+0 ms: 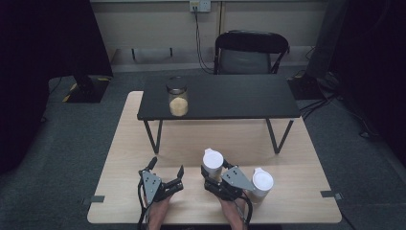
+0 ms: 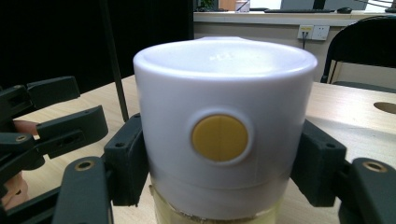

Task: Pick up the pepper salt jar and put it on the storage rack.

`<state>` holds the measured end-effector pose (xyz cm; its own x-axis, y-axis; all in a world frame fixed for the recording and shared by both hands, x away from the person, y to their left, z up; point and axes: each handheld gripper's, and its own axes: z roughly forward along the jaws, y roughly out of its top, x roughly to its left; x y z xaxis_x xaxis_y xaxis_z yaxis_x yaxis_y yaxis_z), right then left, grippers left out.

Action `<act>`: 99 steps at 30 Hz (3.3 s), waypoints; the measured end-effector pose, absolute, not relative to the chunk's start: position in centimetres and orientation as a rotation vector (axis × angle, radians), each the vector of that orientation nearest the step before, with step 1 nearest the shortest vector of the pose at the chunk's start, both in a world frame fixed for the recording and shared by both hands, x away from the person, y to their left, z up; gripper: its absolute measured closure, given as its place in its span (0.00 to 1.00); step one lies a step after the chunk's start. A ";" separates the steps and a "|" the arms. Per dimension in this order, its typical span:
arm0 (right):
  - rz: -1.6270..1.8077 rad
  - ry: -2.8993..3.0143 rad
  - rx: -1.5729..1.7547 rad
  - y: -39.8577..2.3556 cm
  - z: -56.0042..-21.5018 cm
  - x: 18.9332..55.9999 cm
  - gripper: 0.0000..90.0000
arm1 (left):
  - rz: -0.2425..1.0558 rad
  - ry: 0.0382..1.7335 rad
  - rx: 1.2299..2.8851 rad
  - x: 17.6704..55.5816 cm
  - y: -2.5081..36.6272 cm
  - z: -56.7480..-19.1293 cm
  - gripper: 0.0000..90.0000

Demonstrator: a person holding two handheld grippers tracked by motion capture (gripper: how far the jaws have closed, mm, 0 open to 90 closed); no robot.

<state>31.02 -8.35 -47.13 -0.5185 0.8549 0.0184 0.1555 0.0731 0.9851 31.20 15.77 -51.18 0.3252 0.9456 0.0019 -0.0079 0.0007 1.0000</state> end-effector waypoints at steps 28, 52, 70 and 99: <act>1.457 1.766 0.993 -7.9 -45.4 31.3 0.34 | 0.966 0.956 1.342 31.2 15.8 -51.2 0.02; 1.460 1.764 0.974 -7.9 -42.8 32.0 0.34 | 0.967 0.958 1.342 31.2 15.8 -51.2 0.02; 1.459 1.757 0.952 -7.7 -40.2 32.5 0.34 | 0.967 0.958 1.342 31.2 15.8 -51.2 0.02; 1.476 1.755 0.912 -7.5 -35.4 33.6 0.34 | 0.967 0.959 1.342 31.2 15.8 -51.2 0.02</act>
<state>33.57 -7.52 -35.44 -0.5381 0.8414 -0.0498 0.0953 0.1194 0.9883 31.17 15.76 -51.18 0.3227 0.9465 0.0012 -0.0072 0.0012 1.0000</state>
